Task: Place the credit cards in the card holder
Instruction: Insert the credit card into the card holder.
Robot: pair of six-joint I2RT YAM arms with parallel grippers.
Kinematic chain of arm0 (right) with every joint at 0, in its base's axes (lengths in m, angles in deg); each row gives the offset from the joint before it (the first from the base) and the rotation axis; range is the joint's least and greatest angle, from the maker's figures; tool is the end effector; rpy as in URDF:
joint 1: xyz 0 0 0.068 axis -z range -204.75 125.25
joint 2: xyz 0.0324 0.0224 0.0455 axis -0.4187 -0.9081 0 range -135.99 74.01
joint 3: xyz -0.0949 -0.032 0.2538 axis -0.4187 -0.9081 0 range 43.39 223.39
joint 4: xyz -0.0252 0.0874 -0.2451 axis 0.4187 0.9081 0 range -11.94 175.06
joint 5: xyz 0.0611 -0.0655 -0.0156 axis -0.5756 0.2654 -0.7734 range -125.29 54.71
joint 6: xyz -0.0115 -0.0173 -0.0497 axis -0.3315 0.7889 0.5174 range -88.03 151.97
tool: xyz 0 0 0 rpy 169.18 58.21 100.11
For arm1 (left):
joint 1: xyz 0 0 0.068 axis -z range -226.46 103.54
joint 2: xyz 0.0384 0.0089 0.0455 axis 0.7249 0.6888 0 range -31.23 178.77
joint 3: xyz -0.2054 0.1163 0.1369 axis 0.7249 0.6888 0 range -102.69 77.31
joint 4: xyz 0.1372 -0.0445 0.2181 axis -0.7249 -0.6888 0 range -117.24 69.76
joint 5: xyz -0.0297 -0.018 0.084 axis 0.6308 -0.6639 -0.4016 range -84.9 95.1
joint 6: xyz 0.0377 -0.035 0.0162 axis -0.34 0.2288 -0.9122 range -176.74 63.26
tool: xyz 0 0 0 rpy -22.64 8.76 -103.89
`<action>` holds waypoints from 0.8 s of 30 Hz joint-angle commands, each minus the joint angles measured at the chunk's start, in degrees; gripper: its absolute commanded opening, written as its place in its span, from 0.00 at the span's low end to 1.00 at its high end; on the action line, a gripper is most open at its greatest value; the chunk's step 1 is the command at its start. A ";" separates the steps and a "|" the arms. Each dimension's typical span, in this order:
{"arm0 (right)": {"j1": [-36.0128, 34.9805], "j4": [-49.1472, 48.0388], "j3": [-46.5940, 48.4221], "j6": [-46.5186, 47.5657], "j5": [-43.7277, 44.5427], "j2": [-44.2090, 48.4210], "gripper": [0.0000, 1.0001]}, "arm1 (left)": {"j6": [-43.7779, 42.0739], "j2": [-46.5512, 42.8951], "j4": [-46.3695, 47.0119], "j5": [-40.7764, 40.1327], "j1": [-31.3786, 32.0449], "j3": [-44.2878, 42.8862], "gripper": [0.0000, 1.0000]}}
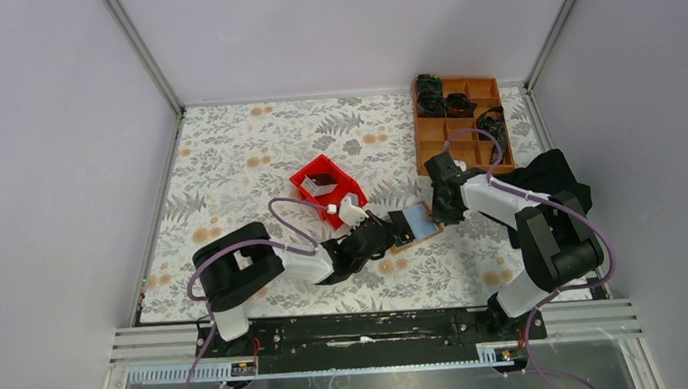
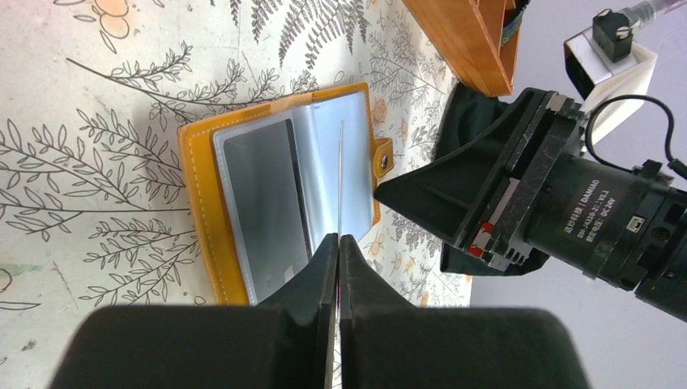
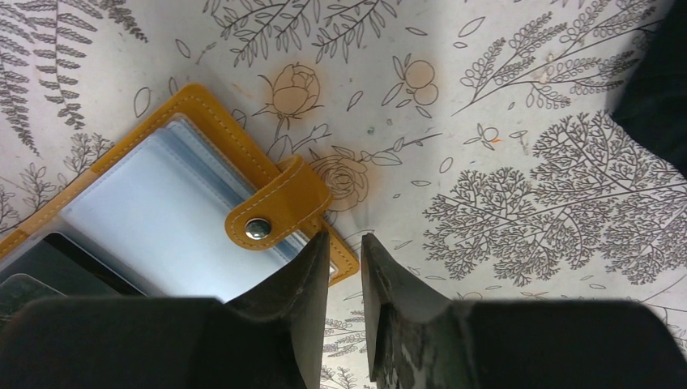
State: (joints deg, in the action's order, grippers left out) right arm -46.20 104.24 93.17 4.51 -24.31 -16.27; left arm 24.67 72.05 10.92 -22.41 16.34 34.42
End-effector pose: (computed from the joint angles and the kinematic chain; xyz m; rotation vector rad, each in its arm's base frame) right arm 0.2721 0.0997 0.1640 0.1947 2.6870 -0.0056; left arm 0.1728 -0.3001 0.1356 -0.6595 2.0955 -1.0498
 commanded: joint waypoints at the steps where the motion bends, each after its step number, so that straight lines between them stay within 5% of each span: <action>1: 0.52 1.07 1.79 -1.18 3.02 1.65 0.28 | -0.02 1.26 0.13 -1.85 0.73 -0.12 0.00; 24: 0.57 -0.15 -1.03 -0.62 2.64 -0.59 0.29 | 3.39 5.41 4.26 -3.93 1.53 -1.36 0.00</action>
State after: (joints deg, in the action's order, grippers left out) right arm -45.96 104.32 93.10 4.29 -22.71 -16.60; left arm 27.34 76.51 11.90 -23.85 17.57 34.03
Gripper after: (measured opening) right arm 0.286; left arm 0.012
